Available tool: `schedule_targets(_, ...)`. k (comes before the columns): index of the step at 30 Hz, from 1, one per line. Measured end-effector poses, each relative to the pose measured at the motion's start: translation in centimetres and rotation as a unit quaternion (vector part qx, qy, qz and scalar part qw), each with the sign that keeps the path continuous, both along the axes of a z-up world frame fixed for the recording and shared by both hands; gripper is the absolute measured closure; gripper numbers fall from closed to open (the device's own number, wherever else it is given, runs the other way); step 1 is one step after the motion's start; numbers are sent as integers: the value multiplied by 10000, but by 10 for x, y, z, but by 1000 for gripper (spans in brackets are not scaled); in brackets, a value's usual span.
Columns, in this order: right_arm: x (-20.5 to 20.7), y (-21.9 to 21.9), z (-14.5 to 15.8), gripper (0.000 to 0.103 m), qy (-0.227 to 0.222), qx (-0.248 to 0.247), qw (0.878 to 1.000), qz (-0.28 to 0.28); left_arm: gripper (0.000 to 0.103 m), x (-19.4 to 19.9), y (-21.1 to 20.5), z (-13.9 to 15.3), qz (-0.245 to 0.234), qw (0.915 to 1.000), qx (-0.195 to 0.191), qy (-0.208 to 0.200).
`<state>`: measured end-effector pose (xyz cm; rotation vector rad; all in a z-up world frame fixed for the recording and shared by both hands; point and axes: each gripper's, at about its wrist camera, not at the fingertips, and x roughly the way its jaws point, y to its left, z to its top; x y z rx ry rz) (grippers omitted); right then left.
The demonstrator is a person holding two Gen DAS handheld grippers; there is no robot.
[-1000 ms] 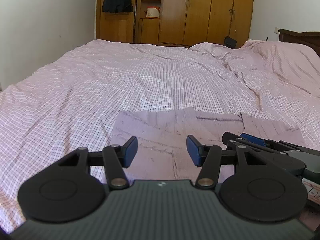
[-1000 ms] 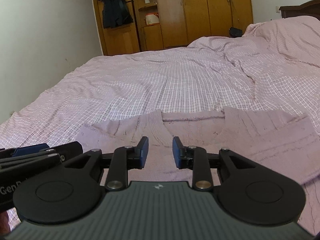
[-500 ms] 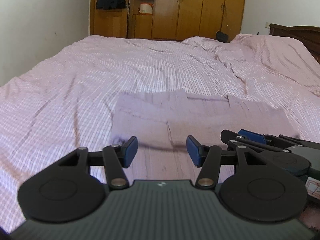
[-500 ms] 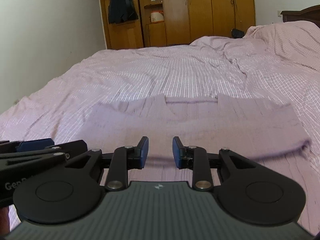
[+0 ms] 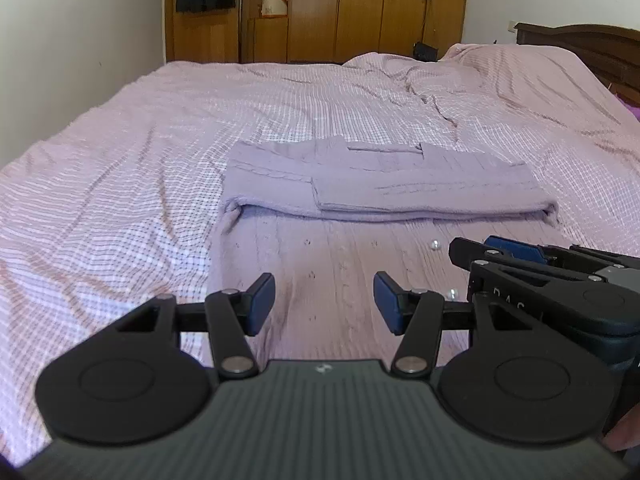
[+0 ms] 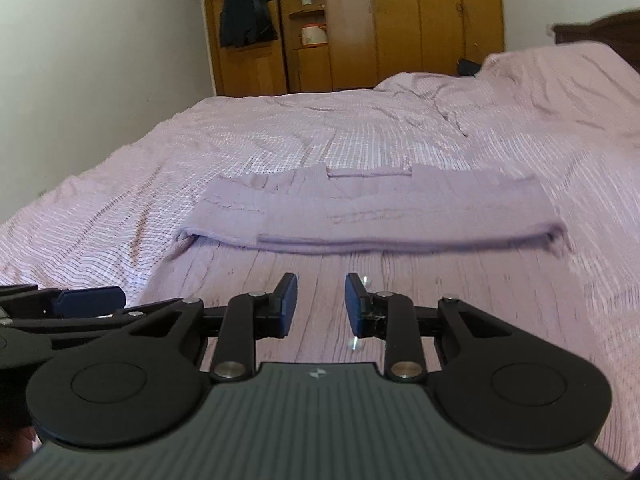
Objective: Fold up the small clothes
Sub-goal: 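Move both open tools back over the cardigan toward its ribbed hem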
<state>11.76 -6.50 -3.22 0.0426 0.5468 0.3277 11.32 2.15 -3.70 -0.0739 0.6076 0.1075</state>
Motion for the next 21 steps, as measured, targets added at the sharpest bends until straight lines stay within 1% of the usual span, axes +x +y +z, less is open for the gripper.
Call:
schedule_targets(5,-29,-5,-5,69,14,-86,9999,-82,47,-22,-6,-4,1,9999,27,124)
schedule_targets(10,-64,-14,-8,69,-59,-110,9996,-235,46,-48,-16,-6,-114,9998,163,95)
schedule_targets(13,-82,-18,-11,69,-133,-169,9992,-350,46,-59,-22,-6,-73,9996,260,83)
schedule_targets(16,-89,-22,-13,69,-63,-158,9991,-384,46,-62,-26,-6,-87,9995,288,97)
schedule_targets(21,-86,-20,-14,67,-11,-203,9991,-378,46,-59,-23,-10,-99,9996,249,129)
